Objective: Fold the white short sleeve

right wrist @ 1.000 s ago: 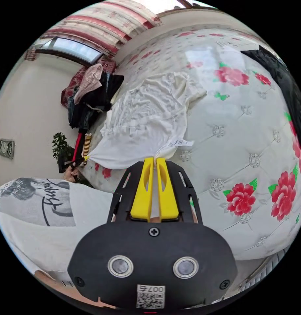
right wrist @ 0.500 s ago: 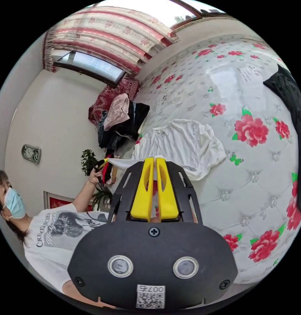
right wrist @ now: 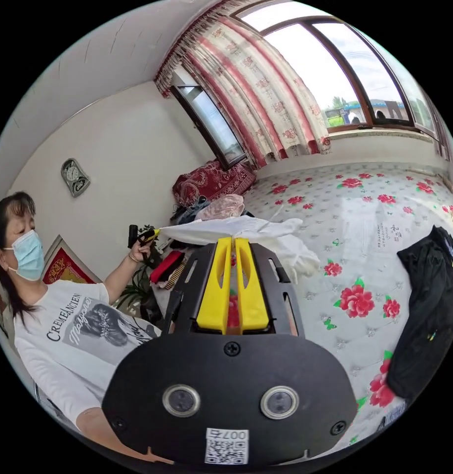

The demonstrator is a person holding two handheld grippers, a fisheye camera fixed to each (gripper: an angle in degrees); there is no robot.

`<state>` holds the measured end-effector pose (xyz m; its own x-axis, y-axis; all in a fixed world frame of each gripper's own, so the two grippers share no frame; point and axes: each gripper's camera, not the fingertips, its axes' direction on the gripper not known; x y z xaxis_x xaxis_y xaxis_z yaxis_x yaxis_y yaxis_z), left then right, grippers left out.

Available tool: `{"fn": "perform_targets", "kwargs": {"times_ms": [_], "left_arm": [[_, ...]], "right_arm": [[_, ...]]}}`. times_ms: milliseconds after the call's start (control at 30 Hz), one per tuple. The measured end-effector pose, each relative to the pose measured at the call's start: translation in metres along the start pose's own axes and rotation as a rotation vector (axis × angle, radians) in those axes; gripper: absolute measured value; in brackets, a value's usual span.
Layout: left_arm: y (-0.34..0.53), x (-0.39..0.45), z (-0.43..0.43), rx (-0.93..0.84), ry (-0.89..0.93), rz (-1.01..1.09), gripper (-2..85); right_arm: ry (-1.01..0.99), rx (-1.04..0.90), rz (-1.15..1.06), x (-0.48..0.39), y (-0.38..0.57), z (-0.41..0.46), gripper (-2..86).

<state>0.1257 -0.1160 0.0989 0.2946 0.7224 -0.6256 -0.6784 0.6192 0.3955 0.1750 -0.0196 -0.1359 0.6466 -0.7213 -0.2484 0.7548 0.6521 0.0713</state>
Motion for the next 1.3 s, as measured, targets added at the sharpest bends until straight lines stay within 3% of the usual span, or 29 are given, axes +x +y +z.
{"fn": "perform_targets", "kwargs": {"times_ms": [167, 400, 500, 733, 933, 1300], "left_arm": [[0.097, -0.035, 0.035, -0.191, -0.098, -0.14, -1.0], [0.26, -0.095, 0.081, -0.456, -0.185, -0.543, -1.0], [0.285, -0.084, 0.081, -0.576, -0.248, -0.515, -1.0], [0.315, -0.068, 0.074, -0.643, -0.284, -0.5, -1.0], [0.331, -0.081, 0.061, -0.508, -0.21, -0.627, -1.0], [0.337, -0.092, 0.063, -0.642, -0.248, -0.556, -0.8]], "right_arm": [[0.123, -0.247, 0.07, 0.004, 0.099, 0.057, -0.3], [0.148, -0.502, 0.448, 0.035, 0.264, 0.15, -0.2], [0.171, -0.582, 0.486, 0.026, 0.296, 0.157, -0.3], [0.178, -0.688, 0.507, 0.001, 0.318, 0.163, -0.2], [0.194, -0.684, 0.565, -0.003, 0.305, 0.168, -0.2], [0.304, -0.875, 0.503, -0.031, 0.293, 0.192, 0.2]]}}
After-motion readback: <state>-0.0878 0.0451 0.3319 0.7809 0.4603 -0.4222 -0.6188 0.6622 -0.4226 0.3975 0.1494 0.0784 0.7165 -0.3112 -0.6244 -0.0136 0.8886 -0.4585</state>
